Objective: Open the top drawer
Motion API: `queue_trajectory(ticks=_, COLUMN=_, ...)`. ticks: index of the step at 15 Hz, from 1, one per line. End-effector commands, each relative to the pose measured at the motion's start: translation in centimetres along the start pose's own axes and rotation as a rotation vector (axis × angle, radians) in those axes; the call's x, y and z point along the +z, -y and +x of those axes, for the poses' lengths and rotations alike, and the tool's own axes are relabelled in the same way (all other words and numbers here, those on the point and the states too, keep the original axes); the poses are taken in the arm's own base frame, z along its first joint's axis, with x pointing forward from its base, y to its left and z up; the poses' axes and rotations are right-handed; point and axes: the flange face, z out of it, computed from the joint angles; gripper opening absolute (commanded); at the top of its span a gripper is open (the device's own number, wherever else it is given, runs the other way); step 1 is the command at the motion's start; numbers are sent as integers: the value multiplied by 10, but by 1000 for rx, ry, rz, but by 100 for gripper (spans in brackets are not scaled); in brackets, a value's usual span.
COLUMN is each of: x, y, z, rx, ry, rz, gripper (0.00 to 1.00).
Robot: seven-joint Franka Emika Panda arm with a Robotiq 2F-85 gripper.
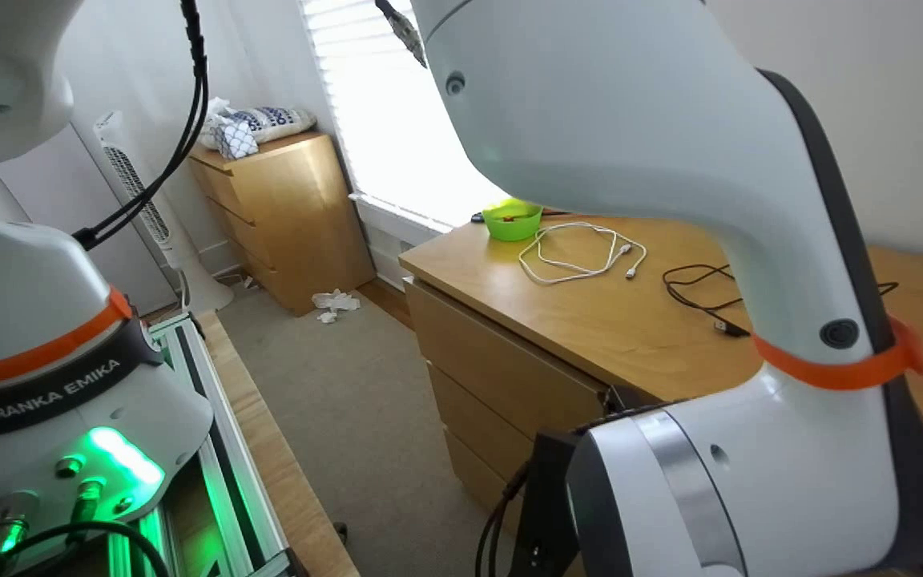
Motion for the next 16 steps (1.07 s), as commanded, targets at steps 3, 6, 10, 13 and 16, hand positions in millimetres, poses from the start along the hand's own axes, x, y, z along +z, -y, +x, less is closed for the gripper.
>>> queue_trajectory(ticks=3, x=-1, y=-17, z=17, rx=25, ry=-101, rz=73, gripper=100)
queue_trajectory(ticks=6, x=4, y=-23, z=22, rx=22, ry=-159, rz=78, gripper=100)
queue_trajectory(ticks=10, x=11, y=-30, z=22, rx=35, ry=-242, rz=105, gripper=100)
queue_trajectory(ticks=13, x=14, y=-33, z=21, rx=26, ry=-286, rz=123, gripper=100)
queue_trajectory(ticks=16, x=17, y=-34, z=18, rx=15, ry=-312, rz=125, gripper=100)
